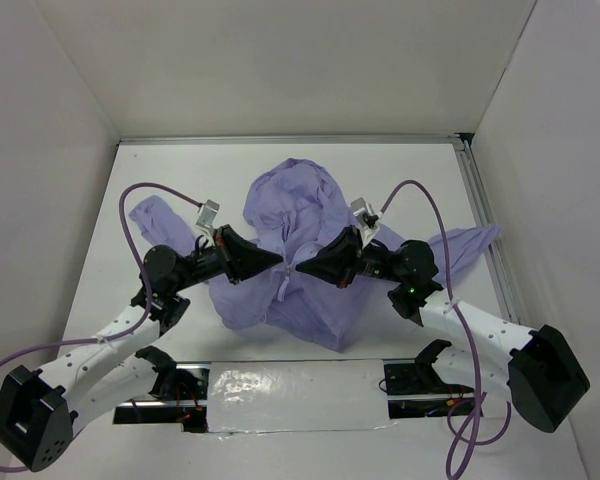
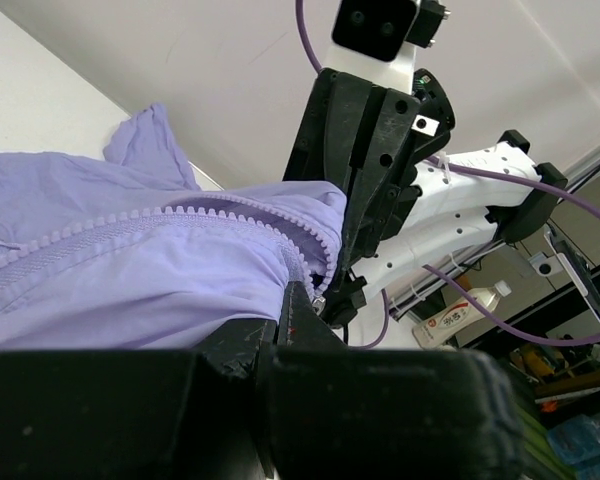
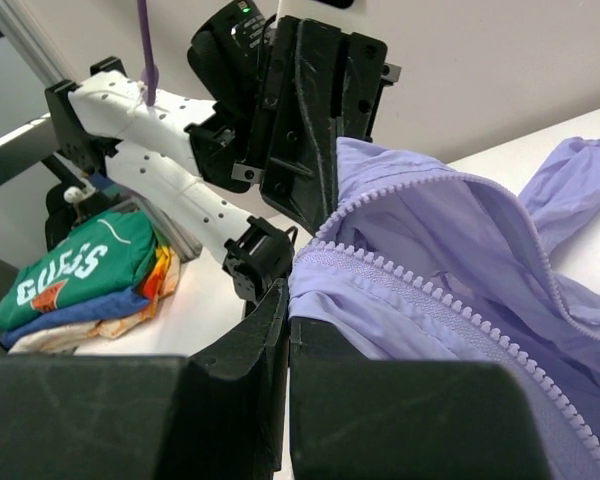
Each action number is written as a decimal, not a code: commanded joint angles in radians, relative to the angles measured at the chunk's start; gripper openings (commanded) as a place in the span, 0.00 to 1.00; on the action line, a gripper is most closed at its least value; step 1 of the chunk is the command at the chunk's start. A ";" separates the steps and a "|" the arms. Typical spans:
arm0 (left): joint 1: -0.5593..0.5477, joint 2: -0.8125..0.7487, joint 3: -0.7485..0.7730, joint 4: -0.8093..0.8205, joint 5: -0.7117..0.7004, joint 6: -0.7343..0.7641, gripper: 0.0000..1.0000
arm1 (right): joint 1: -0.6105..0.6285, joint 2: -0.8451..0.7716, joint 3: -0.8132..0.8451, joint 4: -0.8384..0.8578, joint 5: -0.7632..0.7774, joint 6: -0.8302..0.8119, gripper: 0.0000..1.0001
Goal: Zip up the jacket
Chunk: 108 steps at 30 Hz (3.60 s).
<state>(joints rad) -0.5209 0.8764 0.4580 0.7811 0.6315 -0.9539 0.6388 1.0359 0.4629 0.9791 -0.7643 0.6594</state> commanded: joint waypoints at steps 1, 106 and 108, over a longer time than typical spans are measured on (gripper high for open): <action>0.004 0.007 0.025 0.049 -0.010 -0.017 0.00 | 0.007 -0.034 0.011 0.041 -0.023 -0.044 0.00; -0.065 0.153 0.317 -0.697 -0.055 0.168 0.00 | 0.265 -0.079 0.253 -0.993 0.652 -0.340 0.61; -0.065 0.153 0.320 -0.703 -0.056 0.168 0.00 | 0.268 -0.057 0.257 -0.985 0.654 -0.340 0.60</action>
<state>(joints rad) -0.5896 1.0504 0.7334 0.0639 0.5560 -0.7677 0.8932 0.9642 0.6796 -0.0811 -0.1417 0.3515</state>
